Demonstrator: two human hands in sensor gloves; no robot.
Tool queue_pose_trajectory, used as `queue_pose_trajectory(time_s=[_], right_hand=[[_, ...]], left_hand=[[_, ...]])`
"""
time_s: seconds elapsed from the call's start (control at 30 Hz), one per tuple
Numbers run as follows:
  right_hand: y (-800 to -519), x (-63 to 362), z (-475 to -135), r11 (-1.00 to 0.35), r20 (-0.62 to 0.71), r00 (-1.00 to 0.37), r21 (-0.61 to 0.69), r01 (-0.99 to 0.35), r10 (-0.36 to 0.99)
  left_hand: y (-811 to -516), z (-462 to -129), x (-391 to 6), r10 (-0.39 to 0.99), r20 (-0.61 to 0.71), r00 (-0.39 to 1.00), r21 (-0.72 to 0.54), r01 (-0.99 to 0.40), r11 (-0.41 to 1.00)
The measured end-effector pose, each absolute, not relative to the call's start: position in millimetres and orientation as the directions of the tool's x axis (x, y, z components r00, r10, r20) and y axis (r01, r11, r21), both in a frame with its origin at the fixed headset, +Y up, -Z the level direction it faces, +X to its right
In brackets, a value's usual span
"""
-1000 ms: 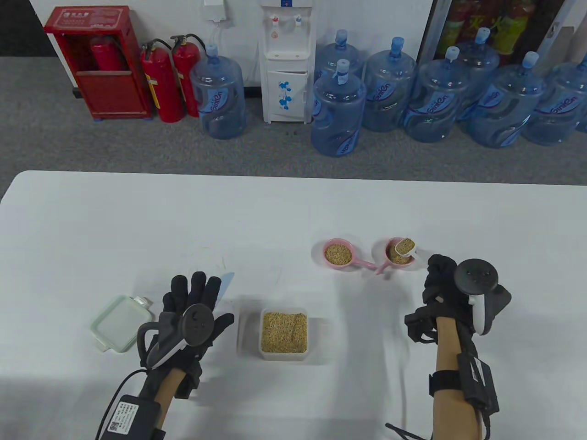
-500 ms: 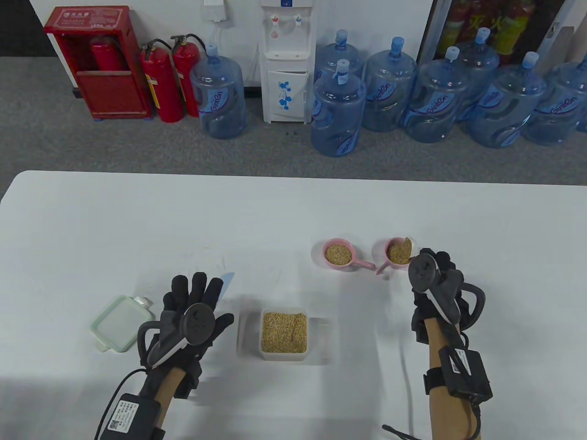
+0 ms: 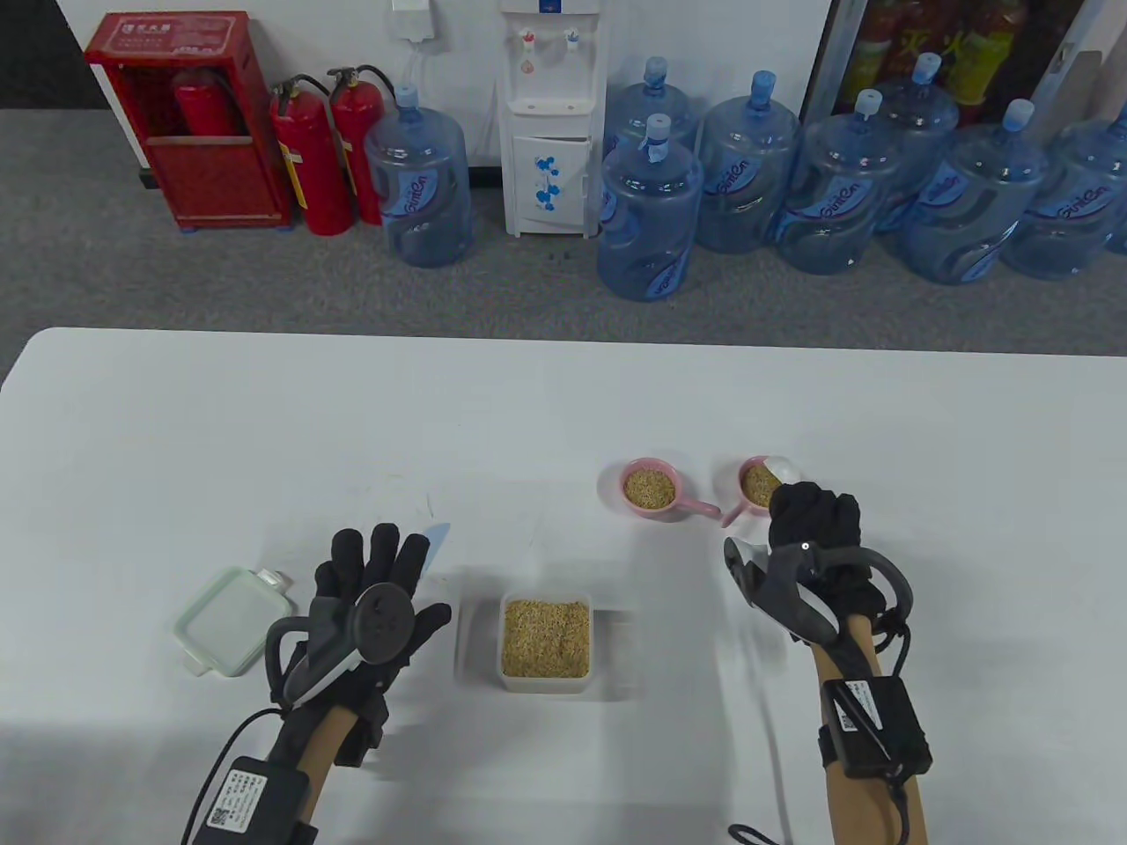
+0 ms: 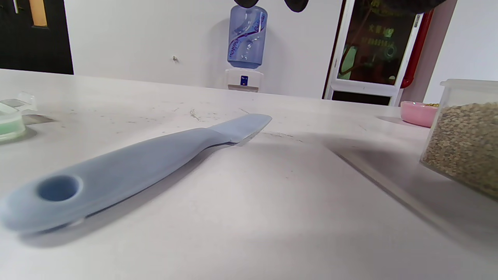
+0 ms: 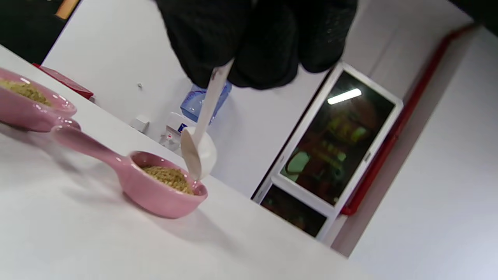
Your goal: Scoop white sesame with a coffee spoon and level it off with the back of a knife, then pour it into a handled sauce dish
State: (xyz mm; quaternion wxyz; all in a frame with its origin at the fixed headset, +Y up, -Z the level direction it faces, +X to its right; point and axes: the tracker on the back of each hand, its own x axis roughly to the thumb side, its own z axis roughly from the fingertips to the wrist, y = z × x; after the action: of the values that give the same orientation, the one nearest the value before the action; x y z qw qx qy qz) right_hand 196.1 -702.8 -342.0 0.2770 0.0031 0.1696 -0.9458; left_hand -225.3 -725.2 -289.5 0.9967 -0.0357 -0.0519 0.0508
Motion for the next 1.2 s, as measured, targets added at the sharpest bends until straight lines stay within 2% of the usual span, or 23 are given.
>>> queue_pose_trajectory(time_s=[0.2,0.43,0.57,0.7,0.83,0.93,1.07,1.2], right_hand=[[-690,201,-337,-0.816,-0.122,-0.886,-0.351,0.46,-0.447],[-657,219,-316,-0.902,-0.093,-0.986,-0.399,0.166,-0.14],[-649,230,-299,-0.943,-0.082,-0.996,-0.332,0.015,0.014],[-656,238,-280,-0.946,-0.101,-0.978,-0.291,-0.144,0.18],[-669,238,-271,-0.949,-0.105,-0.962,-0.218,-0.226,0.253],[-679,236,-272,-0.936,-0.114,-0.937,-0.169,-0.308,0.329],[-700,231,-280,-0.85,-0.136,-0.84,-0.112,-0.515,0.526],[-717,230,-286,-0.814,-0.141,-0.802,-0.08,-0.575,0.58]], left_hand=[[-727,-289,-224,0.106,0.1,0.989,-0.077,-0.099,0.992],[-727,-289,-224,0.11,0.101,0.989,-0.076,-0.103,0.992],[-728,-289,-224,0.118,0.1,0.988,-0.078,-0.11,0.991],[-728,-289,-224,0.117,0.101,0.988,-0.082,-0.109,0.991],[-727,-287,-223,0.121,0.107,0.987,-0.078,-0.113,0.991],[-726,-287,-221,0.12,0.113,0.986,-0.072,-0.113,0.991],[-728,-287,-220,0.114,0.117,0.987,-0.082,-0.105,0.991],[-729,-288,-222,0.112,0.109,0.988,-0.085,-0.103,0.991]])
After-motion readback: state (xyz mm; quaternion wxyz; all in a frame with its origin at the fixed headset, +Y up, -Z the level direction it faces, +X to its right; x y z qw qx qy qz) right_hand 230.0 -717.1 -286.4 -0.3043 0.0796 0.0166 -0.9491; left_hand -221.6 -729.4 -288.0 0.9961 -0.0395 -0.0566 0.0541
